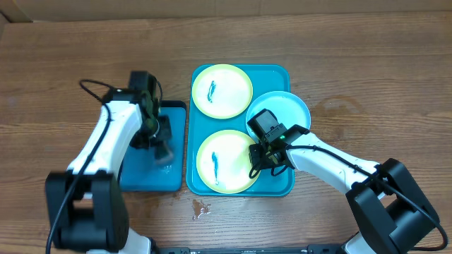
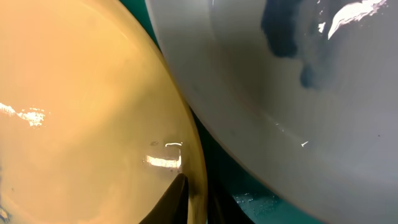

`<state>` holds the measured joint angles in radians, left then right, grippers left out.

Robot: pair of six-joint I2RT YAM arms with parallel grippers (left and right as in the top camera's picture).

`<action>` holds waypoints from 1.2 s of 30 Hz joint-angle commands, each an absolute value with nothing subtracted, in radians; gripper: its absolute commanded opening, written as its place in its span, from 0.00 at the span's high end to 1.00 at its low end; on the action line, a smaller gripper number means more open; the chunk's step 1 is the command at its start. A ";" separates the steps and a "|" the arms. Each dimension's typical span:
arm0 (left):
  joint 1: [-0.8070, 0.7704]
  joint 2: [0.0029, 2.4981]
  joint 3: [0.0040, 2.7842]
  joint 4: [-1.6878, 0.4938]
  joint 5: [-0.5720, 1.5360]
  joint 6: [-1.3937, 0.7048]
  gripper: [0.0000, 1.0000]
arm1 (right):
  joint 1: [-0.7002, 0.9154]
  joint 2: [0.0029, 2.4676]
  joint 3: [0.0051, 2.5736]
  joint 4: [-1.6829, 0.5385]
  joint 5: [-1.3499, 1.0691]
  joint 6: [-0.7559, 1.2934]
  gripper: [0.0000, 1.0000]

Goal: Clean dirty plates on tray and stack at the side
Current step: 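Scrub the front yellow plate with the sponge in the left gripper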

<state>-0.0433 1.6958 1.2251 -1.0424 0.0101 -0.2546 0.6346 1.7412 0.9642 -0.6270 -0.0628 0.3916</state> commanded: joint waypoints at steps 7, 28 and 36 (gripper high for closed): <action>-0.040 1.583 1.249 -1.061 -0.022 -0.278 0.96 | 0.633 1.751 0.962 -0.619 -0.025 0.426 0.92; -0.043 1.624 1.039 -0.881 -0.028 -0.287 0.96 | 0.633 1.751 0.962 -0.592 0.044 0.532 0.95; -0.093 1.618 1.309 -1.102 0.134 -0.284 0.96 | 0.633 1.751 0.962 -0.601 0.044 0.532 0.95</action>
<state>-0.0593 1.6245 1.2621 -1.0878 0.0132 -0.2890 0.6357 1.7409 0.9649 -0.5907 -0.0257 0.5213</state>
